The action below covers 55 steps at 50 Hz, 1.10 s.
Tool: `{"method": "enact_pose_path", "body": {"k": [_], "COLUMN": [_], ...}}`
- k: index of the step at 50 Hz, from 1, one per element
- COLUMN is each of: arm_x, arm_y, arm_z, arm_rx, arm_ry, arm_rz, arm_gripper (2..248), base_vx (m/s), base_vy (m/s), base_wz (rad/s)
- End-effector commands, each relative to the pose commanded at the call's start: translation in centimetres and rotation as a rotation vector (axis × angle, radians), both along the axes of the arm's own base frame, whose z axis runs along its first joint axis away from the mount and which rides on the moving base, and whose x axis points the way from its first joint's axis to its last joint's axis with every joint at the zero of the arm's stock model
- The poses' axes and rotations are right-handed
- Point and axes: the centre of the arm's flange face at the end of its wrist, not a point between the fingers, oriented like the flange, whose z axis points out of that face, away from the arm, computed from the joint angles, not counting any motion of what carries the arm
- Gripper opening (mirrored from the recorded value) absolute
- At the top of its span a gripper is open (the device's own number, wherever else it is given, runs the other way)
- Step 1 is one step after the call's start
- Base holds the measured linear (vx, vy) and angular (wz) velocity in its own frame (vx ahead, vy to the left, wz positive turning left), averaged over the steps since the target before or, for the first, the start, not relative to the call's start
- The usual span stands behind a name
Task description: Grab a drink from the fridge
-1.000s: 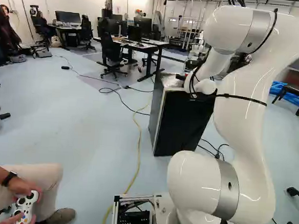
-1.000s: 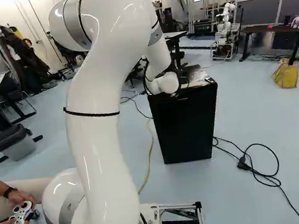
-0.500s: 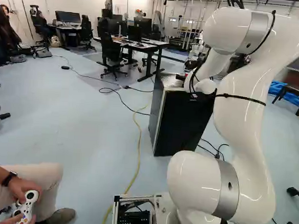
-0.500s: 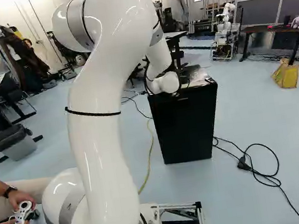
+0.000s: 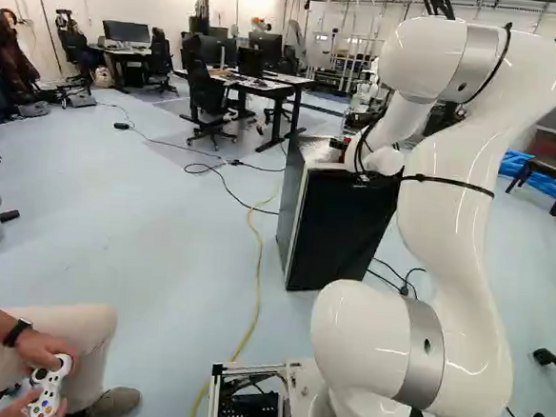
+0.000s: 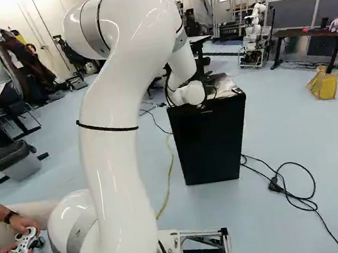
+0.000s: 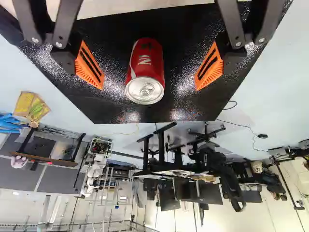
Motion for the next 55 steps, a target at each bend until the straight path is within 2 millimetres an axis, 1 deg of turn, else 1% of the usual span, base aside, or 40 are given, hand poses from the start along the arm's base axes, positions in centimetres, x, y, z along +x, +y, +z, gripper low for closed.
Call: {"method": "enact_pose_path", "body": {"k": [11,26,27,31,32,36,37,42,43,47,48,55], "arm_x": [0.00,0.00,0.00,0.00,0.00,0.00,0.00,0.00,0.00,0.00,0.00,-0.02], "arm_y": [0.00,0.00,0.00,0.00,0.00,0.00,0.00,0.00,0.00,0.00,0.00,0.01], "arm_z": [0.00,0.00,0.00,0.00,0.00,0.00,0.00,0.00,0.00,0.00,0.00,0.36], "arm_rx": [0.084,0.099,0.099,0.099,0.099,0.099,0.099,0.099,0.099,0.099,0.099,0.096], "arm_ry": [-0.007,-0.008,-0.008,-0.008,-0.008,-0.008,-0.008,-0.008,-0.008,-0.008,-0.008,-0.013], "arm_rz": [-0.018,-0.021,-0.021,-0.021,-0.021,-0.021,-0.021,-0.021,-0.021,-0.021,-0.021,-0.021], "arm_gripper": [247,246,213,213,175,175,137,137,101,101,95,95], "base_vx": [0.000,0.000,0.000,0.000,0.000,0.000,0.000,0.000,0.000,0.000,0.000,0.000], "base_vy": [0.000,0.000,0.000,0.000,0.000,0.000,0.000,0.000,0.000,0.000,0.000,0.000], "base_wz": [0.000,0.000,0.000,0.000,0.000,0.000,0.000,0.000,0.000,0.000,0.000,0.000]}}
